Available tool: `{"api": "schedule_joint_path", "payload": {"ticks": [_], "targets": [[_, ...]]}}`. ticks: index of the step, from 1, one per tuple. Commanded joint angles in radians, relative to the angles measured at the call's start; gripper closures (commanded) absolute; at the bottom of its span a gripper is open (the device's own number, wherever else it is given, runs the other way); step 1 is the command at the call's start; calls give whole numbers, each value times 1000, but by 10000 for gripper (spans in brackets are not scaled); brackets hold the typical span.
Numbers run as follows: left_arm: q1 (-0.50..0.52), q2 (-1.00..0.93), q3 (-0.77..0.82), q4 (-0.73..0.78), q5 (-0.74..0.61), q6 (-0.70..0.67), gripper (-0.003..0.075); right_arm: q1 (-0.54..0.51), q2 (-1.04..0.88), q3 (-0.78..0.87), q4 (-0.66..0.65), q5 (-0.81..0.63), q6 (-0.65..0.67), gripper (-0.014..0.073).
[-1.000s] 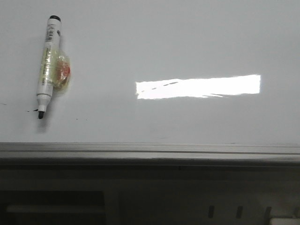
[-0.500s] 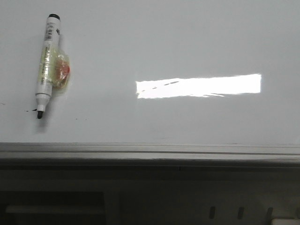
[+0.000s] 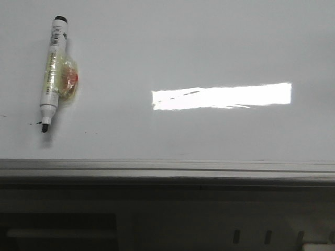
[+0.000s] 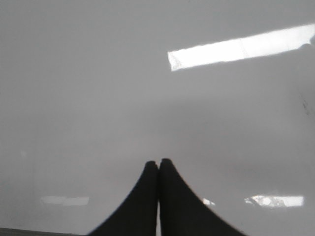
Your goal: Write number 4 on whiteboard
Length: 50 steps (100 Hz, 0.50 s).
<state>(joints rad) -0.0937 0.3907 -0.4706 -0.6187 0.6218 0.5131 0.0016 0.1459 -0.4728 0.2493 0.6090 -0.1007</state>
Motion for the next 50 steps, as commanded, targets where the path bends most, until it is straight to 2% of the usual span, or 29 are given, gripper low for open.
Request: {"api": "schedule_joint_path", "payload": {"ticks": [1, 2, 3, 4, 9, 19, 26, 33, 50], "targets": [[-66, 65, -66, -2, -38, 7, 335, -6, 26, -54, 8, -61, -15, 573], [-72, 70, -71, -4, -38, 9, 303, -6, 26, -56, 11, -61, -15, 566], [-78, 74, -71, -4, -38, 9, 303, -6, 27, -58, 11, -61, -15, 552], [-89, 83, -76, -4, -33, 12, 262, -6, 27, -61, 11, -61, -15, 544], [-130, 117, -92, -11, -29, 14, 217, -2, 30, -65, 18, -61, -15, 482], [-211, 184, -116, -13, -29, 14, 258, 13, 41, -65, 58, -67, -15, 337], [-255, 232, -127, -15, -45, 14, 298, 25, 62, -65, 66, -50, -15, 267], [-287, 279, -131, -25, -67, 14, 318, 37, 78, -65, 76, -35, -15, 234], [-317, 393, -131, -127, -97, 14, 326, 55, 95, -65, 87, -32, -15, 231]]}}
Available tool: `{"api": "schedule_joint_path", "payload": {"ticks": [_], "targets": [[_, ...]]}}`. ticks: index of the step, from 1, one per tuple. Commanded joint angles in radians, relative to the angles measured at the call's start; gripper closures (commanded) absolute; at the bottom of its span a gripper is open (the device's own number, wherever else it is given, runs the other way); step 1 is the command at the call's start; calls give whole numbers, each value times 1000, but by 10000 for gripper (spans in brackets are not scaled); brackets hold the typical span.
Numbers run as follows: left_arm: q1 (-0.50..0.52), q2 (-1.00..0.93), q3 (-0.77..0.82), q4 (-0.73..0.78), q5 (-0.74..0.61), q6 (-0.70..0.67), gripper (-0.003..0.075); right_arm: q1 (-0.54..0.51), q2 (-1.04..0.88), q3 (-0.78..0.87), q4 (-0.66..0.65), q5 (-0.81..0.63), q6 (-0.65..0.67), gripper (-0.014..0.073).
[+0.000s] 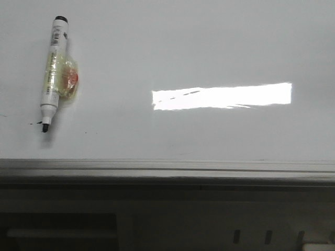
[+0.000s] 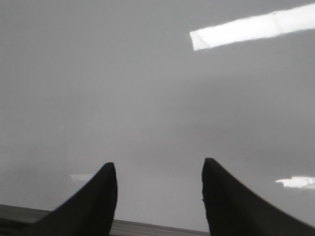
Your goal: Write number 4 on whiteboard
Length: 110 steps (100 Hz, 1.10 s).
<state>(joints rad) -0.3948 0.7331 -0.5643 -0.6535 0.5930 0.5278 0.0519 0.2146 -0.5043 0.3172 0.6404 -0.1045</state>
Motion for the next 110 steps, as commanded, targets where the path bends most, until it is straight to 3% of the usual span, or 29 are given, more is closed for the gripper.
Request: {"api": "schedule_joint_path", "payload": {"ticks": [1, 31, 93, 100, 110], "targets": [[-16, 60, -37, -103, -68, 0, 327, 5, 26, -34, 19, -64, -11, 231], [-16, 224, -37, -246, -143, 0, 354, 5, 26, -34, 19, -64, -11, 231], [-16, 379, -37, -311, -273, 0, 356, 5, 26, -34, 19, -82, -12, 231], [-16, 388, -39, -311, -273, 0, 385, 5, 26, -34, 19, -82, -12, 231], [-16, 397, -39, -311, -271, 0, 515, 5, 26, -34, 19, -82, -22, 231]]}}
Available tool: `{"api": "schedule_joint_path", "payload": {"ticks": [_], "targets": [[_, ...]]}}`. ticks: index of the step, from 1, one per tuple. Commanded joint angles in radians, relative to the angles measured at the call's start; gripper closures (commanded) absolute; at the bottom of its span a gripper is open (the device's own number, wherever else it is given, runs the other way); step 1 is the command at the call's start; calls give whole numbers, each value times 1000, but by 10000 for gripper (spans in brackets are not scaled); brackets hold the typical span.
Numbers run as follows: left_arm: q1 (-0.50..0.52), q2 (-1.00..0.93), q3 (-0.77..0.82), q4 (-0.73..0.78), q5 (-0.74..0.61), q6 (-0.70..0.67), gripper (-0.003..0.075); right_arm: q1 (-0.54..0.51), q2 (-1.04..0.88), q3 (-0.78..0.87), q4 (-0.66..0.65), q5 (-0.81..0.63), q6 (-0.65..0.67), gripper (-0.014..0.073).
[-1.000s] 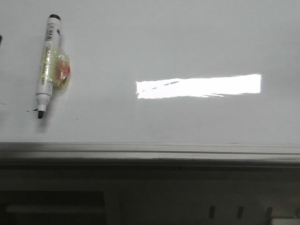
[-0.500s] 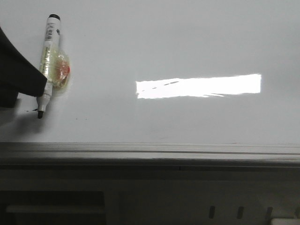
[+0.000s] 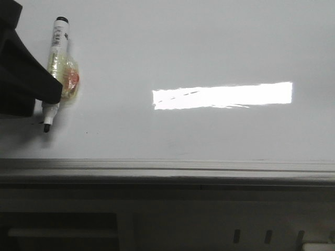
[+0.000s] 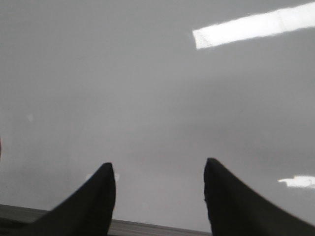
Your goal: Write number 4 on whiteboard
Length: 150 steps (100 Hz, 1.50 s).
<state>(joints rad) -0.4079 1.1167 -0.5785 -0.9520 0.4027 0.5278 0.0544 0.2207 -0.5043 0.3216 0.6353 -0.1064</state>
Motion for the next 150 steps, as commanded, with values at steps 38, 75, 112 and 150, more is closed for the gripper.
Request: {"api": "schedule_joint_path", "payload": {"ticks": [38, 75, 112, 150], "targets": [[-17, 13, -78, -10, 35, 141, 741, 126, 118, -127, 192, 73, -362, 231], [-249, 13, -343, 166, 289, 535, 741, 380, 444, -334, 323, 201, -670, 228], [-489, 13, -408, 583, 310, 535, 741, 613, 621, -424, 313, 49, -756, 226], [-491, 13, -408, 589, 288, 535, 741, 773, 731, -424, 319, -69, -756, 226]]}}
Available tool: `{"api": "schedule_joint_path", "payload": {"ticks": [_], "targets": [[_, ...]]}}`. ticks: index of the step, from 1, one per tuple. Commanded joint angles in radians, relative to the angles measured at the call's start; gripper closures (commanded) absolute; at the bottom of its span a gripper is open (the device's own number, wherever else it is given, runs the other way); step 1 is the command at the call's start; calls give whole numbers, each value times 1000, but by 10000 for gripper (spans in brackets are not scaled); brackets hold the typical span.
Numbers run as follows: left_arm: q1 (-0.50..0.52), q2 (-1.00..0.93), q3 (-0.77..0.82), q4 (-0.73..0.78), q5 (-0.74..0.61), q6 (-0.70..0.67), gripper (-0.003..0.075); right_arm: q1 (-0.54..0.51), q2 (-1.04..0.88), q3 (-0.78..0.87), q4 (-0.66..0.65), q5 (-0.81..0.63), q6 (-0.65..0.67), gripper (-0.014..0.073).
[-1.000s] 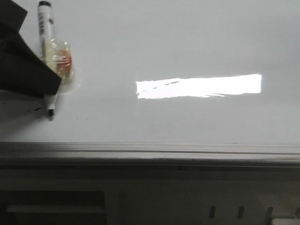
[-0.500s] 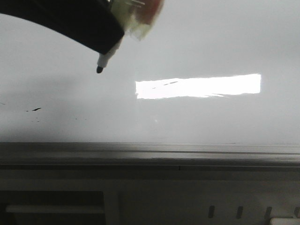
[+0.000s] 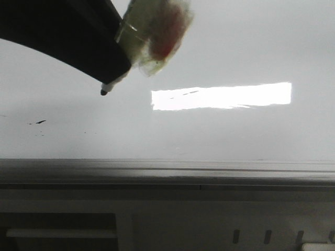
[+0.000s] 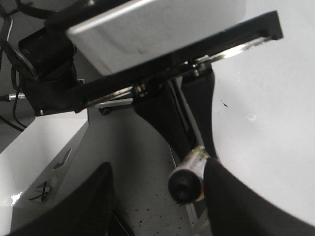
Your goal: Write number 4 on whiteboard
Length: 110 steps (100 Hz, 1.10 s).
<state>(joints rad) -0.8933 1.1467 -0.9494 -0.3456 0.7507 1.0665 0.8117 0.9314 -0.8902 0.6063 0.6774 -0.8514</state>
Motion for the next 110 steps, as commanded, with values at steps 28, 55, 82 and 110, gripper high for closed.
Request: {"api": "schedule_joint_path", "payload": {"ticks": [28, 55, 82, 110], "targets": [[-6, -17, -37, -17, -60, -4, 741, 16, 124, -38, 111, -174, -7, 227], [-6, -17, -37, -17, -60, -4, 741, 16, 171, -38, 162, -152, -5, 231], [-6, -21, -37, -5, -60, -4, 741, -5, 171, -38, 162, -91, -5, 231], [-6, -63, -37, 70, -60, -4, 741, -11, 169, -38, 148, -94, -5, 228]]}}
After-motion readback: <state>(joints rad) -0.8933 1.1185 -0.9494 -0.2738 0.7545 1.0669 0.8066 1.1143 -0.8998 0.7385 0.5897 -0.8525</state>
